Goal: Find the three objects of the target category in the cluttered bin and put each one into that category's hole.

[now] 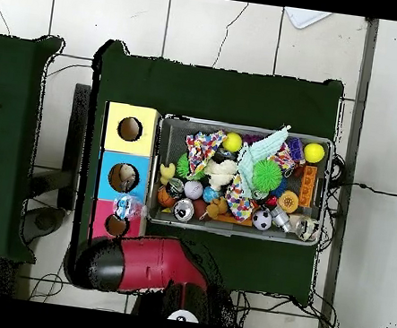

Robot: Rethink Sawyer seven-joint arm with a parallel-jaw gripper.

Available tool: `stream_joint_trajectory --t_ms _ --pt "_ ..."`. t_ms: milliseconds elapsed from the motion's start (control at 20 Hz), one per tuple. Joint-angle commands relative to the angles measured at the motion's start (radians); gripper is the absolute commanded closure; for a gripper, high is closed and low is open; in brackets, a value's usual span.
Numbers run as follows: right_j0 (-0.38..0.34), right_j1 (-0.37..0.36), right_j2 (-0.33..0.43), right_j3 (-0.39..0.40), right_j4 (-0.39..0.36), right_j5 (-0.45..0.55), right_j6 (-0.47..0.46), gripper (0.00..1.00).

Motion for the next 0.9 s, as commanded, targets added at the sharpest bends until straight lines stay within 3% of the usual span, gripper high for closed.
stream_joint_trajectory --t_ms 50,350,500,900 --pt "-0.023 0.125 0.041 0.067 -0.067 -0.138 0.073 1.0" --pt "0.01 0.195 0.035 -0.017 -0.065 -0.157 0.112 1.0" --pt "0.043 0.241 0.022 -0.095 -0.048 -0.132 0.141 1.0" --pt "0.121 0.248 0.005 -0.204 0.016 -0.005 0.19 1.0"
